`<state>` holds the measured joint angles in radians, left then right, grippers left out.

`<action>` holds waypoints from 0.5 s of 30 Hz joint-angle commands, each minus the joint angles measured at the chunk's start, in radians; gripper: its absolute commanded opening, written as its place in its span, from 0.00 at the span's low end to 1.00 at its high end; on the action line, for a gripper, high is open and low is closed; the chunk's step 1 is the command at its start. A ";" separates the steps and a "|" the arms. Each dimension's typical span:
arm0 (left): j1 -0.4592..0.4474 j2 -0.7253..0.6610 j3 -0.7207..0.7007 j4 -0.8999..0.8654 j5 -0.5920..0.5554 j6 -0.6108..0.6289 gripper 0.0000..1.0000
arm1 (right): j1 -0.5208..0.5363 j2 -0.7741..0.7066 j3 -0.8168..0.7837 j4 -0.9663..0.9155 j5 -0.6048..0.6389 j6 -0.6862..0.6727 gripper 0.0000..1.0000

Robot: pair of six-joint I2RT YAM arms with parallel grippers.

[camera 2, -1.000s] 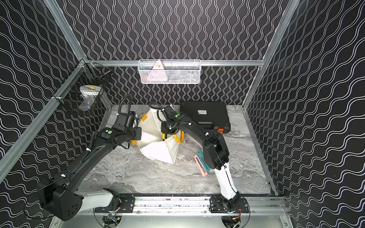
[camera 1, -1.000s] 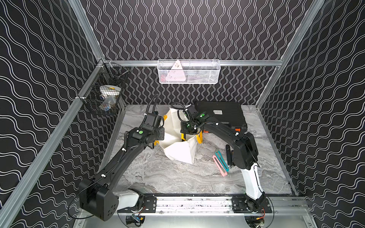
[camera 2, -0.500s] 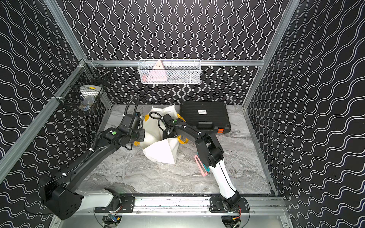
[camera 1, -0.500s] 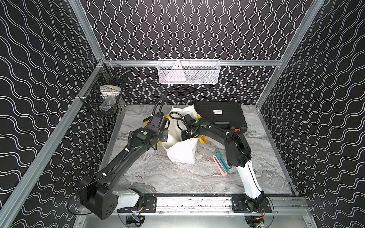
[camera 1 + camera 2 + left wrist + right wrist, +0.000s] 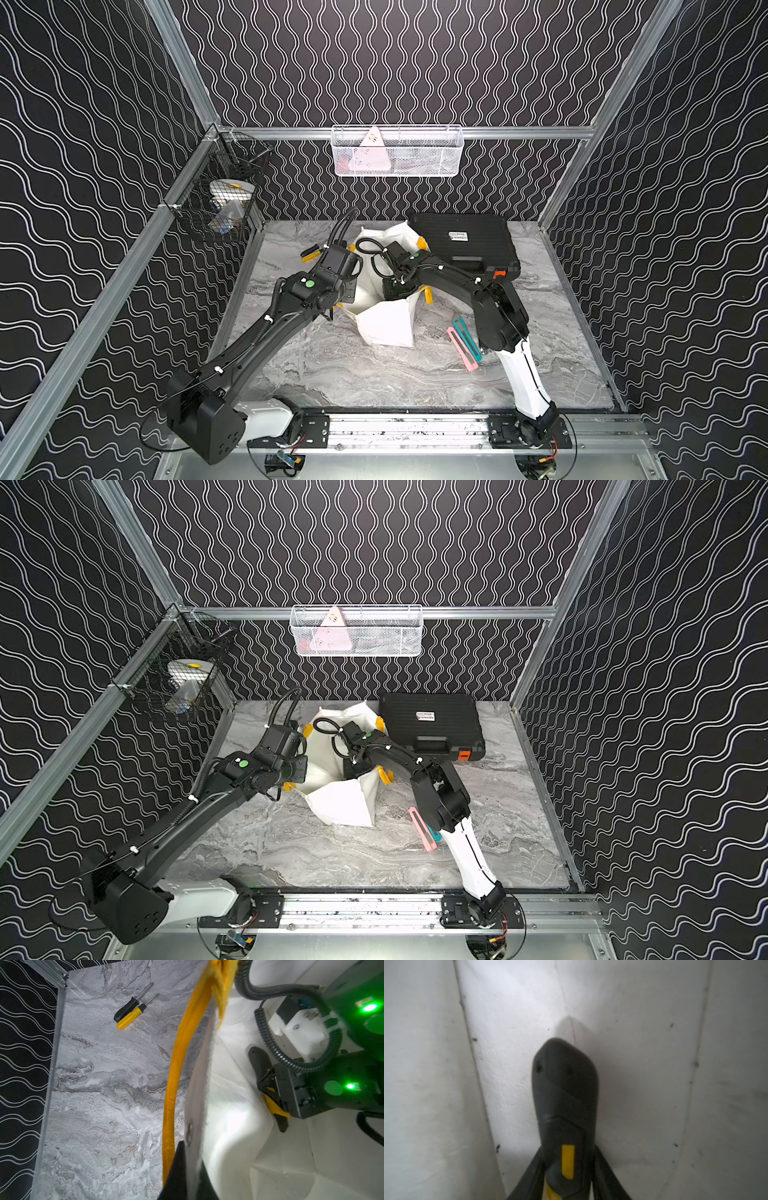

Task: Place the art knife into the pouch
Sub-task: Place the utility knife in the pouch.

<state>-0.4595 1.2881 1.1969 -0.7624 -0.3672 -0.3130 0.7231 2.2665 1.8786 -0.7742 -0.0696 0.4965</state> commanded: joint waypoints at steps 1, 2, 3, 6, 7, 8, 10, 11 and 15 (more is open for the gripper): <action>-0.001 -0.010 -0.004 0.001 -0.086 -0.001 0.00 | -0.001 -0.031 0.025 -0.016 -0.058 -0.016 0.52; 0.000 -0.011 -0.006 0.001 -0.086 -0.001 0.00 | -0.001 -0.040 0.032 -0.016 -0.090 -0.015 0.56; 0.000 -0.012 -0.008 0.000 -0.090 -0.001 0.00 | -0.001 -0.053 0.031 -0.002 -0.129 -0.015 0.59; 0.000 -0.013 -0.012 0.001 -0.095 -0.003 0.00 | 0.000 -0.106 0.042 0.001 -0.168 -0.015 0.61; 0.001 -0.011 -0.012 0.002 -0.095 -0.003 0.00 | 0.000 -0.122 0.046 0.000 -0.177 -0.016 0.61; 0.001 -0.010 -0.013 0.002 -0.091 -0.003 0.00 | 0.000 -0.141 0.050 -0.002 -0.185 -0.014 0.61; 0.001 -0.009 -0.014 0.006 -0.088 -0.001 0.00 | -0.001 -0.181 0.048 -0.001 -0.196 -0.010 0.62; 0.000 -0.009 -0.015 0.007 -0.085 -0.003 0.00 | -0.001 -0.205 0.046 -0.001 -0.196 -0.009 0.62; 0.002 -0.007 -0.021 0.014 -0.077 0.000 0.00 | -0.001 -0.325 0.020 0.015 -0.167 0.002 0.63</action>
<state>-0.4595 1.2800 1.1790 -0.7639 -0.4179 -0.3130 0.7223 2.0037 1.9076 -0.7784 -0.2367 0.4938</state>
